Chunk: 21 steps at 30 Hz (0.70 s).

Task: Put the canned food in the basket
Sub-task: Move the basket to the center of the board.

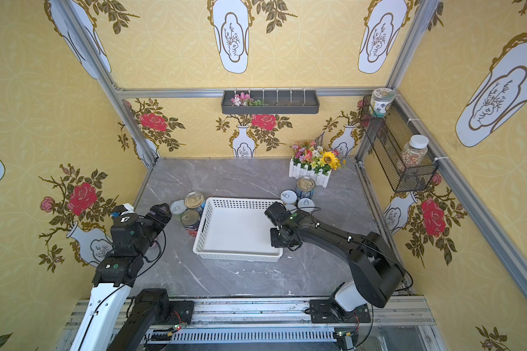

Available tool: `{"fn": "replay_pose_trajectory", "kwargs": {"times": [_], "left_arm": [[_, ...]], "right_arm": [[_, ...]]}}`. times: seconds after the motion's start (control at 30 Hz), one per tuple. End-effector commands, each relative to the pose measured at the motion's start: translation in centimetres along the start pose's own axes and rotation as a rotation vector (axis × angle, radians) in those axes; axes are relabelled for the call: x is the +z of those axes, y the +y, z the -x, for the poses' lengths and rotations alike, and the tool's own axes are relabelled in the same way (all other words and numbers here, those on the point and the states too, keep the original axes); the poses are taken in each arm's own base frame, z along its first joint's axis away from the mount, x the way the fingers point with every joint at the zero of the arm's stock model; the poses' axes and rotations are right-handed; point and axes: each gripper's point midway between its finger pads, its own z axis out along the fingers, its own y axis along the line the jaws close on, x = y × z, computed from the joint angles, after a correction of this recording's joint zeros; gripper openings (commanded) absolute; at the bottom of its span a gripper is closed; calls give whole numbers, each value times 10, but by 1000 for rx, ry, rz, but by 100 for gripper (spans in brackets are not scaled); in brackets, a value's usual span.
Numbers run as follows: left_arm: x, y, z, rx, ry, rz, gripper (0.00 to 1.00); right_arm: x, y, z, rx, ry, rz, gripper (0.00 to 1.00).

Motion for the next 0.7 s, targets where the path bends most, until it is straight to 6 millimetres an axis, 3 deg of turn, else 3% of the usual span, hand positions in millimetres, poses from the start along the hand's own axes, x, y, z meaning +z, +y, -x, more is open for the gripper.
{"fn": "replay_pose_trajectory", "kwargs": {"times": [0.0,0.33,0.67], "left_arm": [[-1,-4,1,-3,-3,-19,94],[-6,-2,2,-7,-16,-24,92],[-6,1,-1,-6,-9,-15,93]], "right_arm": [[-5,-7,-8,-13,15,-23,22],[-24,-26,-43,-8,67,-33,17],[-35,-24,-69,50,68,32,18]]}}
